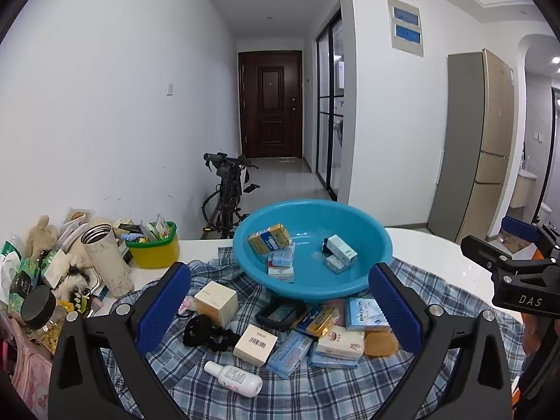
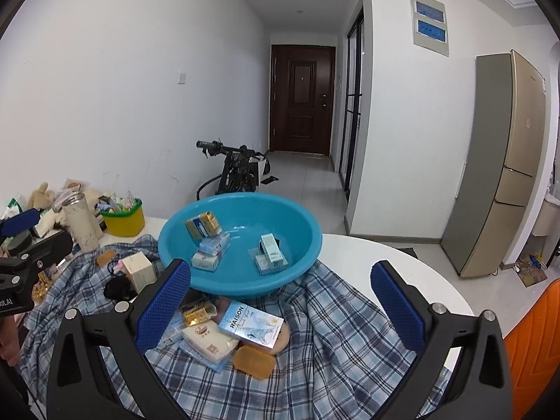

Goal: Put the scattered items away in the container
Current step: 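Move both tools toward the items in front of the basin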

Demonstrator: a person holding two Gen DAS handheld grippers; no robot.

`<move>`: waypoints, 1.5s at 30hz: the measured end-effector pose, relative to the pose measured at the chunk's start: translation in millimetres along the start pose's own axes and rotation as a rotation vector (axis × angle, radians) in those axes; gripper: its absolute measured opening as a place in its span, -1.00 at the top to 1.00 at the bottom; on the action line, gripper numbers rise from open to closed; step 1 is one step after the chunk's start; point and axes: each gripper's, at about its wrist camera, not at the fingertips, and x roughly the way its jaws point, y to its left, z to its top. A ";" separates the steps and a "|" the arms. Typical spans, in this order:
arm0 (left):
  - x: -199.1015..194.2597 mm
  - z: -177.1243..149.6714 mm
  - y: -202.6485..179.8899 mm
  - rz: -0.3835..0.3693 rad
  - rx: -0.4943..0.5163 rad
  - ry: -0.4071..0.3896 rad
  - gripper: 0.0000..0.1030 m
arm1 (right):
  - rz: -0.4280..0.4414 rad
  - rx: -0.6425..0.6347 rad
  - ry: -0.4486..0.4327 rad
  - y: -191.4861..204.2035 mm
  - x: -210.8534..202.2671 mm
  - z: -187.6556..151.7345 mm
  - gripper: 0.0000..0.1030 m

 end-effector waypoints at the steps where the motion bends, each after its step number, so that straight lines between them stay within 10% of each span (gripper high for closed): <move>1: 2.1 -1.0 -0.5 0.000 0.006 0.008 -1.00 | -0.001 -0.004 0.007 0.5 2.0 -1.5 -0.99; 45: 96.2 -122.6 6.0 0.022 0.012 0.332 -1.00 | 0.087 0.010 0.294 7.6 81.0 -102.7 -0.99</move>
